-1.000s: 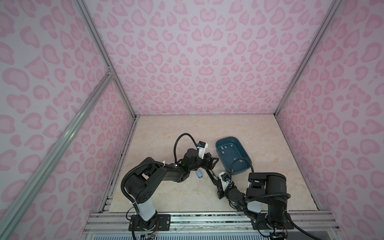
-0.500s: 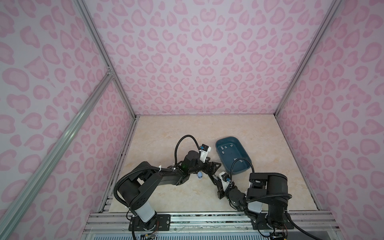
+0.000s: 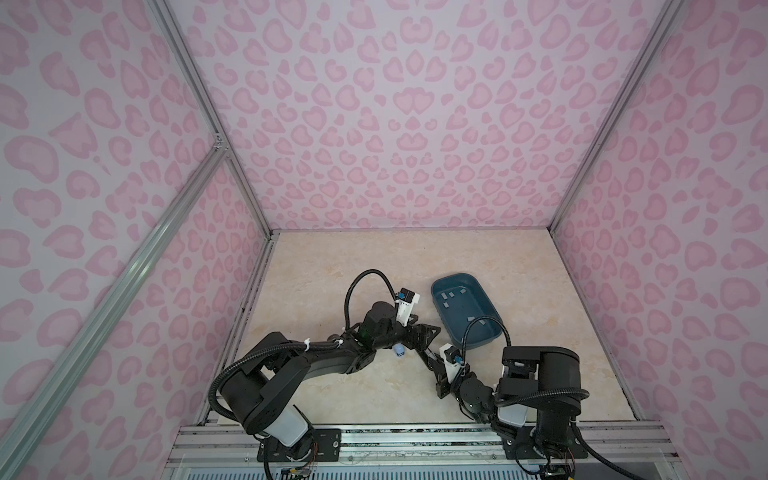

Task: Load the staples into the stapler

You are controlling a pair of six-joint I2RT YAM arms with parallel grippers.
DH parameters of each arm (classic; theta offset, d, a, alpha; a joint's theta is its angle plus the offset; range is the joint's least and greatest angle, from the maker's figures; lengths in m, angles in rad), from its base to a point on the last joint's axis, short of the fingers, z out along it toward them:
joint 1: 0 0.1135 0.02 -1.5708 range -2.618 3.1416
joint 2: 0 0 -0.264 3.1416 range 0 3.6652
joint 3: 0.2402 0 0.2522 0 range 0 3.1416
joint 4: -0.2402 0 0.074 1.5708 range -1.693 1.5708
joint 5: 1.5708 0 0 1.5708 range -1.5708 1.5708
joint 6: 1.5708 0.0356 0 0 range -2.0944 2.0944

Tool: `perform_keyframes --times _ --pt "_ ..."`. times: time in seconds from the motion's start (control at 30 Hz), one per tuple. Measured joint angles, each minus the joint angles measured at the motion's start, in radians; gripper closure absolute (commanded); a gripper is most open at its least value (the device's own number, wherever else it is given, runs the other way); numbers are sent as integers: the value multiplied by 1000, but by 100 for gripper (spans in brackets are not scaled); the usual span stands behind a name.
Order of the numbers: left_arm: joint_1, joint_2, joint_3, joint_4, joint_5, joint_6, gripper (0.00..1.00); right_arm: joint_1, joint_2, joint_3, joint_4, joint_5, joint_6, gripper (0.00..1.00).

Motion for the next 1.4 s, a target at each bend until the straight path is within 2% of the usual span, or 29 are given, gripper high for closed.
perform_keyframes --times 0.33,0.53,0.7,0.87,0.97,1.07,1.2,1.4 --pt "1 -151 -28 -48 -129 -32 4 5 44 16 0 21 1 82" --pt "1 -147 -41 -79 -212 -49 4 19 3 6 -6 22 0 53" --pt "2 -80 -40 -81 -232 -49 4 51 -133 -17 -49 42 -8 50" --pt "1 3 -22 -81 -237 -48 4 79 -386 -1 -244 67 -14 50" --pt "0 47 -9 -81 -237 -48 4 56 -567 82 -485 66 -6 61" --pt "-1 75 1 -78 -237 -48 4 10 -659 123 -652 49 12 65" --pt "-1 101 5 -78 -240 -48 4 -54 -661 137 -795 0 36 68" --pt "-2 137 17 -76 -245 -48 4 -40 -537 206 -855 -82 37 70"
